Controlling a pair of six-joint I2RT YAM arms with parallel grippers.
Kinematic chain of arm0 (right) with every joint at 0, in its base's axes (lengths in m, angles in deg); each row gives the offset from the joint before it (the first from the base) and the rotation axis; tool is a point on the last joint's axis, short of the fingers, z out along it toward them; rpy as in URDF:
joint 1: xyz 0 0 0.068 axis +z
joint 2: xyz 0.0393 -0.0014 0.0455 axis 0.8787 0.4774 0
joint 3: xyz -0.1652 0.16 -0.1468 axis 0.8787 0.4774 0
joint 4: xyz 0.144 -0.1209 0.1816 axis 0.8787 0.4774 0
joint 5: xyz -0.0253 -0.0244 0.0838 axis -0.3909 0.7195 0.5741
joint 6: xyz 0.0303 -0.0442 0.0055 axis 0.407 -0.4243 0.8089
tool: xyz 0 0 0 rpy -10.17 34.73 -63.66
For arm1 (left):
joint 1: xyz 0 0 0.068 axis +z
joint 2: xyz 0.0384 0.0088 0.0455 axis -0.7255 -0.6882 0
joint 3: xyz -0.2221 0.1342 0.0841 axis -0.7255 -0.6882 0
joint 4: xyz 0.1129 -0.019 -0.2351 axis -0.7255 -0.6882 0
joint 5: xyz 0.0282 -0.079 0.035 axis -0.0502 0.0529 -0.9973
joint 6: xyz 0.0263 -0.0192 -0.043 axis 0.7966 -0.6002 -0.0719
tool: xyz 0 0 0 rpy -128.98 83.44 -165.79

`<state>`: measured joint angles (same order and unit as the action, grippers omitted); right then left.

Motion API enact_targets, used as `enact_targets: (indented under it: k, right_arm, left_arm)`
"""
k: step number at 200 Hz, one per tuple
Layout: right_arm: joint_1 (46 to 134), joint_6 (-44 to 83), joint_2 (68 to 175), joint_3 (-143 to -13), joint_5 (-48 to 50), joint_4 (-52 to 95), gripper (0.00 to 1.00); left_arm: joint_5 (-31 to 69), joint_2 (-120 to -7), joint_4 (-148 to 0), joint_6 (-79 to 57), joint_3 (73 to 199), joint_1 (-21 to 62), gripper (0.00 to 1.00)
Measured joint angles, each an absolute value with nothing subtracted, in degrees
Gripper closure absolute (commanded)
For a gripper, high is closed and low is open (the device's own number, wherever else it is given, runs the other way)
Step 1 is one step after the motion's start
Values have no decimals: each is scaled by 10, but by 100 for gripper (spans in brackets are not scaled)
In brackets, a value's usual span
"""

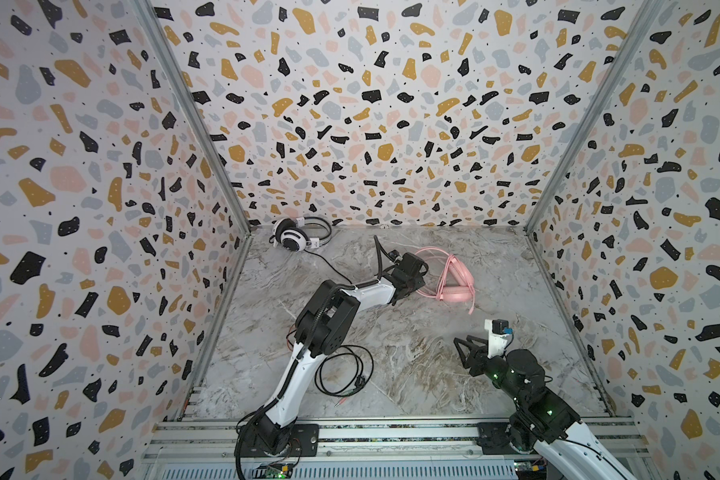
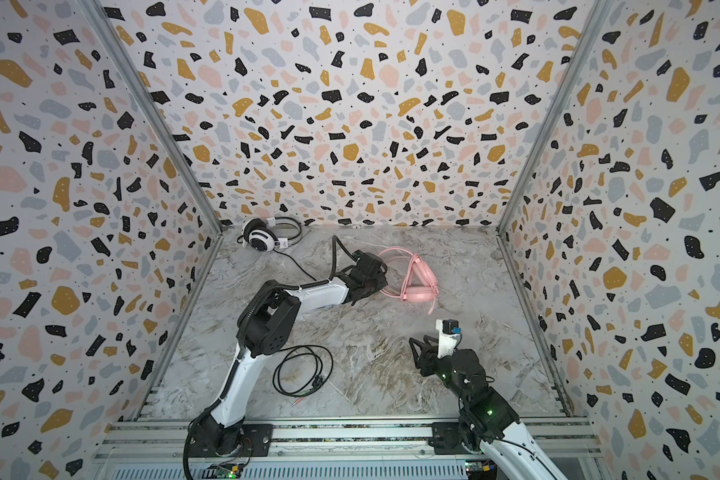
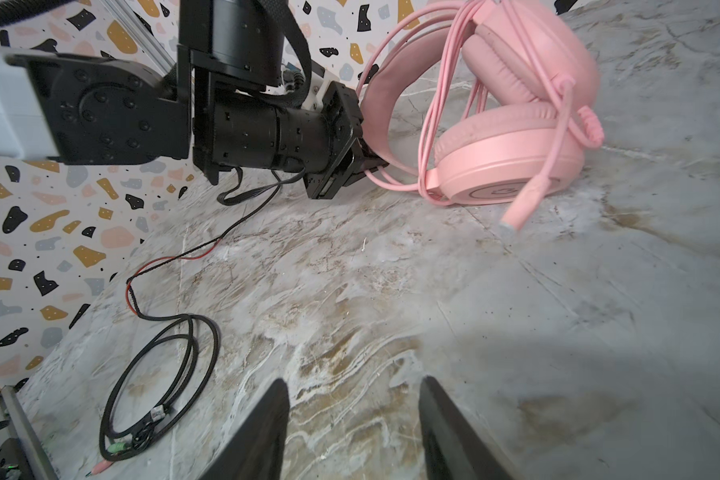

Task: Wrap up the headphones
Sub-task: 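Lay the wrapped pink headset on the table with the left gripper and release, then move the left gripper to the white headset farther from the robot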

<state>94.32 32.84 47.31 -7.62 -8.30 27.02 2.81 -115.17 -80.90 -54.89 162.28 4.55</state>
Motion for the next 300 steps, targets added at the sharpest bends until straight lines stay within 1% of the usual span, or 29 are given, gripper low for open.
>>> enact_targets:
  k: [10,24,28,38,64,82,118,152,159,180,196,208,268,300]
  right_arm:
    - [943,329,473,-76,-83,271,48]
    - [943,329,472,-76,-83,272,48]
    - [943,329,472,-76,-83,272,48]
    - [943,329,469,-76,-83,274,48]
    - [943,329,462,-76,-84,275,48]
    - [943,329,462,-76,-83,274,48]
    - [943,329,462,-76,-83,274,48]
    - [943,329,462,-76,-82,274,48]
    - [943,329,462,-76,-82,274,48]
    - [943,329,462,-76,-82,274,48]
    - [943,328,462,-76,-82,274,48]
    - [943,328,462,-76,-82,274,48]
    - [943,328,472,-76,-82,273,48]
    - [943,322,497,-76,-84,261,47]
  left_arm:
    - [28,-1163,-809,-551,1637,45,89]
    - [31,-1174,-807,-555,1648,45,83]
    - [30,-1175,-807,-558,1648,45,78]
    - [31,-1175,-807,-560,1648,44,72]
    - [32,-1175,-798,-566,1648,44,70]
    - [32,-1175,-795,-566,1648,44,65]
    - [32,-1175,-794,-560,1648,44,62]
    - [28,-1165,-797,-533,1646,44,49]
    - [27,-1159,-798,-526,1642,44,48]
    - [17,-1121,-801,-499,1616,44,45]
    - [2,-1079,-797,-473,1581,44,39]
    - [-10,-1053,-796,-458,1560,44,37]
    - [-46,-972,-793,-387,1463,65,38]
    - [-55,-901,-796,-350,1390,107,38]
